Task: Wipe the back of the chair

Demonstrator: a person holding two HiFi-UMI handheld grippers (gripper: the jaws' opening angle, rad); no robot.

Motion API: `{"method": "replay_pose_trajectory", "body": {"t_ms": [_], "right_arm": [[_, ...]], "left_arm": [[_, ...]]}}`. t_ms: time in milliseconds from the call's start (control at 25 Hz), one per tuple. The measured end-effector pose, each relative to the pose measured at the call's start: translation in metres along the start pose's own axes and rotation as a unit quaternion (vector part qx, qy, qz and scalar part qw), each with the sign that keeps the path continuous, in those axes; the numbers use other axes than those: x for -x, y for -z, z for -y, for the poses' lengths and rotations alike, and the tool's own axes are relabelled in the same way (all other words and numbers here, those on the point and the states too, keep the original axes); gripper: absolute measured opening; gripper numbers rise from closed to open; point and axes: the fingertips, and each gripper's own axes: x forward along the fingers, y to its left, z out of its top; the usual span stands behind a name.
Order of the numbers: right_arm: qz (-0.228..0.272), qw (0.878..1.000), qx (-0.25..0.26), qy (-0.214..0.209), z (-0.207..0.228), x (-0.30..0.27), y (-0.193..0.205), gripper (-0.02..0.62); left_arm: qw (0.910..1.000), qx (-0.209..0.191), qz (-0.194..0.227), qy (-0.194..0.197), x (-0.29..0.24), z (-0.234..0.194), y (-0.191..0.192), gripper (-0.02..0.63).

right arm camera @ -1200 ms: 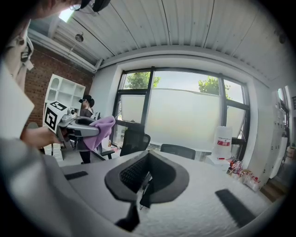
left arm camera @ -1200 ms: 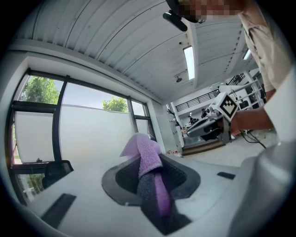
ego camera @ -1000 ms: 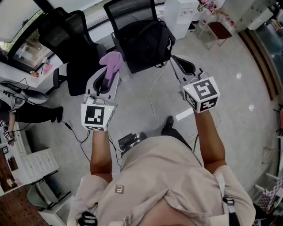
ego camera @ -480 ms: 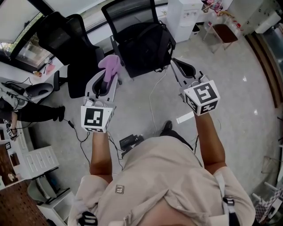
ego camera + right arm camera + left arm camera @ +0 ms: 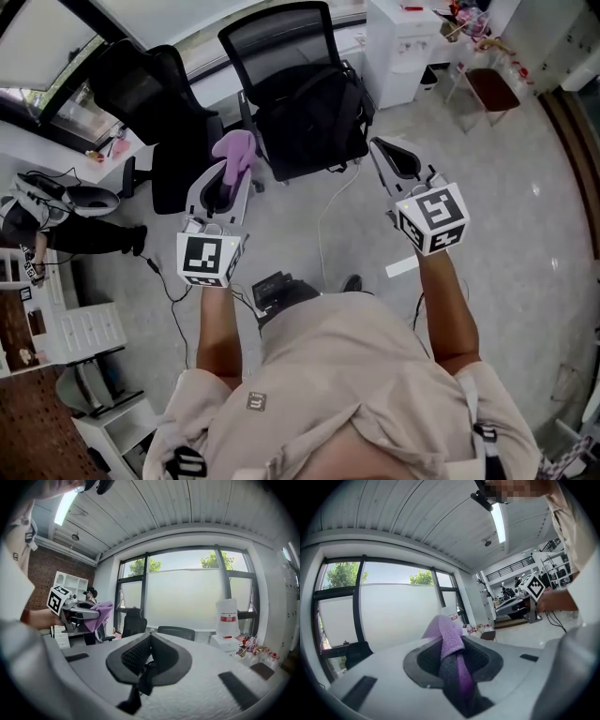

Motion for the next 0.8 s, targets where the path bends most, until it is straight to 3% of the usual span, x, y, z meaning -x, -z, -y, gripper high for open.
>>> {"method": "replay_pose_trajectory", "body": {"t_ms": [440, 800], "right_arm": [[-0.003, 0.999, -0.005, 0.04, 0.054, -0.011, 0.01, -0.006], [-0.021, 0.997, -0.003, 0.072, 0.087, -0.089, 0.0, -0.006]], "left_arm": [[0.9996, -0.006, 0.007, 0.028, -0.062, -0.007, 0.007, 0.1], [0.9981, 0.004, 0.024, 0.057, -0.143, -0.077, 0.022, 0.1]]}}
